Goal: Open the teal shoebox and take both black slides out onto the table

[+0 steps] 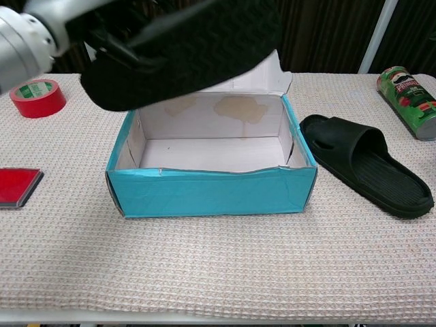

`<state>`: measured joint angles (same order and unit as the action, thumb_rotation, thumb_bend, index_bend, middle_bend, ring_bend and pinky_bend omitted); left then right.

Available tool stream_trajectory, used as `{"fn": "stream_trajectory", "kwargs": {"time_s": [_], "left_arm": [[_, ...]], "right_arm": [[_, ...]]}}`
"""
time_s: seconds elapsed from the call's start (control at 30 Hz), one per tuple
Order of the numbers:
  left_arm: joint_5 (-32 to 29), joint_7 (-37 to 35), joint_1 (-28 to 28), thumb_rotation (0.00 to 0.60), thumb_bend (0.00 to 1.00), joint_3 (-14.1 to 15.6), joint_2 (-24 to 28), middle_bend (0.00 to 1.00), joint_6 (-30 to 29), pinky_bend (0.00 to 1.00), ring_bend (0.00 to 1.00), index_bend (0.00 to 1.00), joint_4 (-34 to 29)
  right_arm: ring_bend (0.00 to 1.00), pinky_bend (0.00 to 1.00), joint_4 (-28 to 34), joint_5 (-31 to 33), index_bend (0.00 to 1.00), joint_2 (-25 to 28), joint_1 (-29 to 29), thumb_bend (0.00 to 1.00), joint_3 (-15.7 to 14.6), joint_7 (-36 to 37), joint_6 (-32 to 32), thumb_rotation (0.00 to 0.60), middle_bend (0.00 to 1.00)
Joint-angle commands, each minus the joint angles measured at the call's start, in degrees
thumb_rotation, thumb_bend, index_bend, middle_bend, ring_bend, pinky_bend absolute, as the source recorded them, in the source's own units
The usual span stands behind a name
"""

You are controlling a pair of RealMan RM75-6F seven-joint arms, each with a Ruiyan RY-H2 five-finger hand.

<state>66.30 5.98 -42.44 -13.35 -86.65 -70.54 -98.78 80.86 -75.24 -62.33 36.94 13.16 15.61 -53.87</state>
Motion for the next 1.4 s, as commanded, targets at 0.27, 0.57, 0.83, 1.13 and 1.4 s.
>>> {"fn": "stream_trajectory", "kwargs": {"time_s": [0.27,0.57,0.83,1.13,1.4], "left_arm": [[-3.4,-6.0,12.8,0.6,0.43,1.6,8.9,0.66,-7.1,0.88,0.68,0.6,1.3],[-10.9,-5.2,15.0,0.6,0.43,3.2,5.1,0.64,-0.5,0.88,0.66,0.59,10.4],[-10.5,-3.6,13.9,0.6,0.32,4.0,4.1,0.54,5.5,0.76,0.53,0.46,10.5],[-10.8,0.5,12.6,0.6,0.09,4.1,5.7,0.13,8.7,0.23,0.06,0.11,8.1],[-2.5,-1.8,17.4,0.6,0.07,6.2,12.3,0.1,1.9,0.18,0.05,0.1,4.3]], "right_arm": [[0.0,0.0,0.0,-0.5,0.0,0.2,-0.8,0.03,-0.6,0.5,-0.5,0.6,0.0],[0.0,0.0,-1.7,-1.1,0.0,-0.9,-0.9,0.03,-1.5,1.6,0.4,0.6,0.0],[0.0,0.0,-0.8,-1.4,0.0,0.1,-1.9,0.03,-1.9,1.7,-0.7,0.6,0.0],[0.0,0.0,0.7,-2.0,0.0,1.8,-4.7,0.03,-3.3,1.4,-3.0,0.6,0.0],[0.0,0.0,4.3,-4.3,0.0,3.9,-11.3,0.06,-6.5,3.2,-9.6,0.6,0.0]]}}
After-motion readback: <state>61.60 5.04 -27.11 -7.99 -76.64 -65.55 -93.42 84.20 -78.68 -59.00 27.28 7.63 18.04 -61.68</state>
